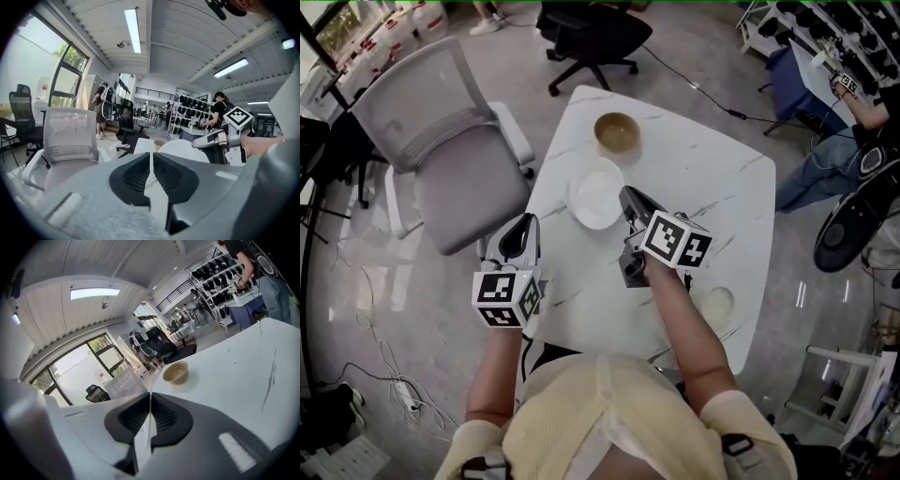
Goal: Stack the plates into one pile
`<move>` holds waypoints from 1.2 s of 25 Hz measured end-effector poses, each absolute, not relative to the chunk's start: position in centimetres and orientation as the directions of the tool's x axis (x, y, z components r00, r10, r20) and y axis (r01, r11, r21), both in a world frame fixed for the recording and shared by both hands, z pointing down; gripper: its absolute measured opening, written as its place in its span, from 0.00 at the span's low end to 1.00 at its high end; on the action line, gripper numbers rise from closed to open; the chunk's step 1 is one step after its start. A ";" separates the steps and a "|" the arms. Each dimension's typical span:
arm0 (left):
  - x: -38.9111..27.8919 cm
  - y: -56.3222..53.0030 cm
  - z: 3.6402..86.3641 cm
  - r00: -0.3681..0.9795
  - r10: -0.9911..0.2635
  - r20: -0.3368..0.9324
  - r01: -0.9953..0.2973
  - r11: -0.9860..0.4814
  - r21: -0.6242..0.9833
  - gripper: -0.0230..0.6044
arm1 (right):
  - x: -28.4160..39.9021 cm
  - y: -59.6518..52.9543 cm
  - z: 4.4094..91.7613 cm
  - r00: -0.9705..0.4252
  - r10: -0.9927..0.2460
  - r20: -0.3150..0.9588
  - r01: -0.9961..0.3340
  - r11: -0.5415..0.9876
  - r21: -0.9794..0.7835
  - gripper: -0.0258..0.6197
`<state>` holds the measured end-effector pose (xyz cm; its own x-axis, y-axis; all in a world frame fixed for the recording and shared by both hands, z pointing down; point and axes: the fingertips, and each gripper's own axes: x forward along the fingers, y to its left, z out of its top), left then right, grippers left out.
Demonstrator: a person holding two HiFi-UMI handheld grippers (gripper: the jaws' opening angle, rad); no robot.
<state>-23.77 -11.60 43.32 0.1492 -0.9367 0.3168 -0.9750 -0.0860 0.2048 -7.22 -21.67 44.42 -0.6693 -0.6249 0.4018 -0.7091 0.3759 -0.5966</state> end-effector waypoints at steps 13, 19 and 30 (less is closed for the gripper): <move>-22.9 -12.0 43.8 0.157 -0.931 0.329 -0.976 -0.095 0.198 0.06 | -3.7 -22.2 49.2 -0.547 -0.685 0.481 -0.770 0.186 -0.611 0.08; -22.9 -12.0 44.3 0.159 -0.925 0.344 -0.975 -0.093 0.200 0.06 | -3.5 -22.2 50.9 -0.518 -0.684 0.514 -0.790 0.152 -0.594 0.09; -22.7 -12.0 44.9 0.161 -0.920 0.357 -0.976 -0.094 0.198 0.05 | -3.5 -22.5 54.0 -0.476 -0.661 0.580 -0.828 0.114 -0.549 0.11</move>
